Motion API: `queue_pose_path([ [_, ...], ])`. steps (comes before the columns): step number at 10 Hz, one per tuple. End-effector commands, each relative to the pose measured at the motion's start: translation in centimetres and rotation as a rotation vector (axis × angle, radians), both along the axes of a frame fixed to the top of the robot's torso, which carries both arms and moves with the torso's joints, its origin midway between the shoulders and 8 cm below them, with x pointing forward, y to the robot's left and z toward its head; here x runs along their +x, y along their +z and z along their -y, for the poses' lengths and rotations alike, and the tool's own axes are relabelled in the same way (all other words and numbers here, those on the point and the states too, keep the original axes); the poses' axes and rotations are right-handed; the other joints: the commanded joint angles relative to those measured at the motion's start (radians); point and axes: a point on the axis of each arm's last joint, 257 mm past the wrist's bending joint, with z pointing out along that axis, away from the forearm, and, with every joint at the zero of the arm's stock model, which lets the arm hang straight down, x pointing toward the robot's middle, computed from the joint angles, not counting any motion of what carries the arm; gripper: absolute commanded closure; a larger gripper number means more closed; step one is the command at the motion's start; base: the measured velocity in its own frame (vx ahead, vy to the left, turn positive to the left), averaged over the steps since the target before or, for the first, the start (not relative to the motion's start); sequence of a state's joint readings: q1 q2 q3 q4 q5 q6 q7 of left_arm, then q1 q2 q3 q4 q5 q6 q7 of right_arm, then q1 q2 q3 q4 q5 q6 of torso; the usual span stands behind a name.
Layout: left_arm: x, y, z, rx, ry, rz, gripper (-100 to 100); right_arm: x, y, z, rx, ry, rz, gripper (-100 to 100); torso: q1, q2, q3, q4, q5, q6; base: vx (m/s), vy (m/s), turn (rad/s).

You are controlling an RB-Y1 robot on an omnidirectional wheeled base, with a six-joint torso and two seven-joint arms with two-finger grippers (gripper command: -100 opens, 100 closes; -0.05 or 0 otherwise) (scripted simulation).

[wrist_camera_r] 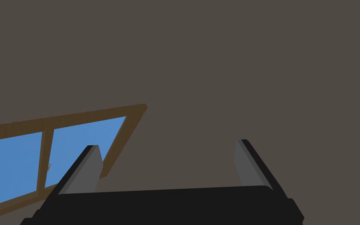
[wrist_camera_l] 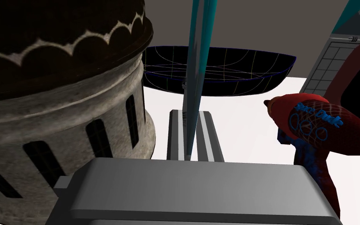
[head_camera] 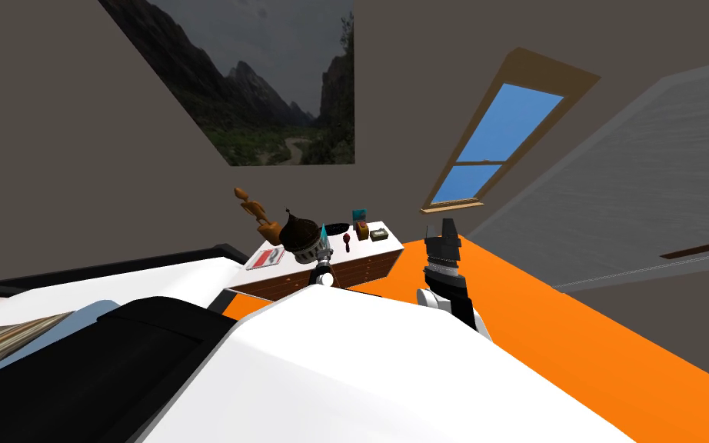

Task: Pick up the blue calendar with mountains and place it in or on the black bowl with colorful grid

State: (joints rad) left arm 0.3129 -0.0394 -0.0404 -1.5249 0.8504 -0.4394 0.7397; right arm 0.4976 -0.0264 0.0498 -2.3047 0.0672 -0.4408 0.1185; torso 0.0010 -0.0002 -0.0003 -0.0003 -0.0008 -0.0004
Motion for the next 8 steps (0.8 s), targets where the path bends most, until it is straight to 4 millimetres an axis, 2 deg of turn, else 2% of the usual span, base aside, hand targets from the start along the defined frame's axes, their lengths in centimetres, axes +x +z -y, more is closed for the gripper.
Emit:
queue_pose_path([
  [1,-0.1,0.2,-0.9,0.031,-0.006,-0.002,100,0.0,0.0,0.0,0.000,0.000,0.000,0,0.000,0.000,0.000,0.000,0.000,0.000,-0.012,-0.028,-0.020],
  [4,-0.1,0.9,-3.2,0.111,-0.013,-0.004,100,0.0,0.0,0.0,0.000,0.000,0.000,0,-0.005,0.003,0.002,0.001,-0.002,0.000,-0.046,-0.085,-0.024],
  [8,0.6,2.4,-6.8,0.226,-0.004,0.000,100,0.0,0.0,0.0,0.000,0.000,0.000,0,-0.012,0.006,0.004,0.002,-0.004,0.000,-0.070,-0.145,-0.056],
])
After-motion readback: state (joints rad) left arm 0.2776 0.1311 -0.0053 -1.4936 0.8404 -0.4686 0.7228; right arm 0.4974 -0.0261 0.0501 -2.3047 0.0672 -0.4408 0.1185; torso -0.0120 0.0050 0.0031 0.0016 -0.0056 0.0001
